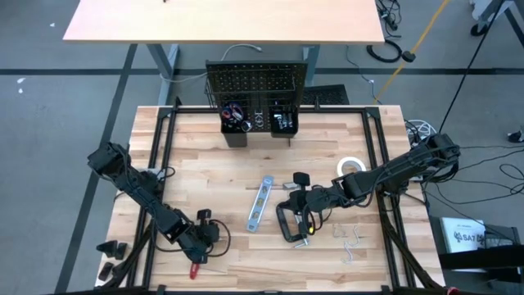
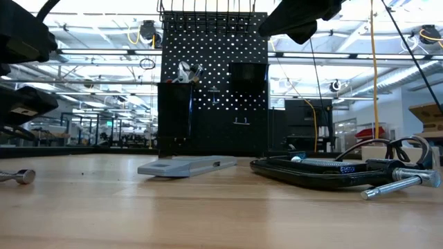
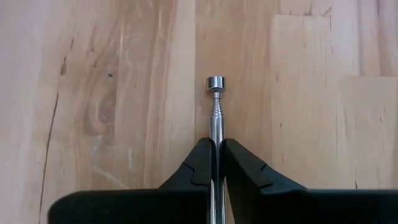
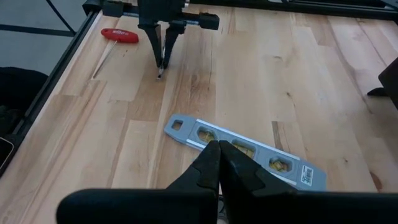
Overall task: Hang tools onto peg board
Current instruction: Put the magnetic puller pen tool into the left black bin on the peg board
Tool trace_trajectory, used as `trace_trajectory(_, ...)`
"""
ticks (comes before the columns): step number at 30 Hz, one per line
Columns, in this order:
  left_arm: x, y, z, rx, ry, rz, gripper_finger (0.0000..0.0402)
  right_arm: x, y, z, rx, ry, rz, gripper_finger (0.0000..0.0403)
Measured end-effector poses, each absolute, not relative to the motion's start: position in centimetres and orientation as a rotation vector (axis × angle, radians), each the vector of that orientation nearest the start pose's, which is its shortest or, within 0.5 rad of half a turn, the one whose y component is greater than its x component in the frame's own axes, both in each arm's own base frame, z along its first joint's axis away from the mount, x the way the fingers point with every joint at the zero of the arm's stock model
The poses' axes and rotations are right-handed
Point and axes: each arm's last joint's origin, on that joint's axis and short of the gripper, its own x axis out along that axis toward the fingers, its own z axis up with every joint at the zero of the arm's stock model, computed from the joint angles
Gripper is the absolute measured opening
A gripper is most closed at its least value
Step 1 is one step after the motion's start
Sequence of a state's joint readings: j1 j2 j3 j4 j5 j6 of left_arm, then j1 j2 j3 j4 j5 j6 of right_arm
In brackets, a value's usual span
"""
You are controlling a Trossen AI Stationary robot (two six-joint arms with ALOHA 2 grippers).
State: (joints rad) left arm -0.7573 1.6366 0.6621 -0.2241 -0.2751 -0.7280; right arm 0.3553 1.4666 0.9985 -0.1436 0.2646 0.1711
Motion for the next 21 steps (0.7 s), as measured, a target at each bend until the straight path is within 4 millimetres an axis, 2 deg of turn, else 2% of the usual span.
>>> trace_trajectory(3, 19.6, -17.3, 11.2, -0.058, 1.091, -0.012, 0.0009, 30.0, 10.3, 25.4, -0.02, 0.587, 0.037, 0.0)
trace_trajectory(7, 20.0, -16.9, 12.9, -0.03, 1.001, 0.019, 0.0003, 30.0, 10.3, 25.4, -0.017, 0.586, 0.037, 0.0)
trace_trajectory(14, 20.0, -15.0, 18.3, -0.075, 0.735, 0.105, 0.0001, 30.0, 10.3, 25.4, -0.017, 0.587, 0.036, 0.0)
trace_trajectory(21, 19.0, -11.6, 23.8, -0.034, 0.377, 0.395, 0.0, 29.8, 10.4, 25.3, -0.035, 0.596, 0.017, 0.0)
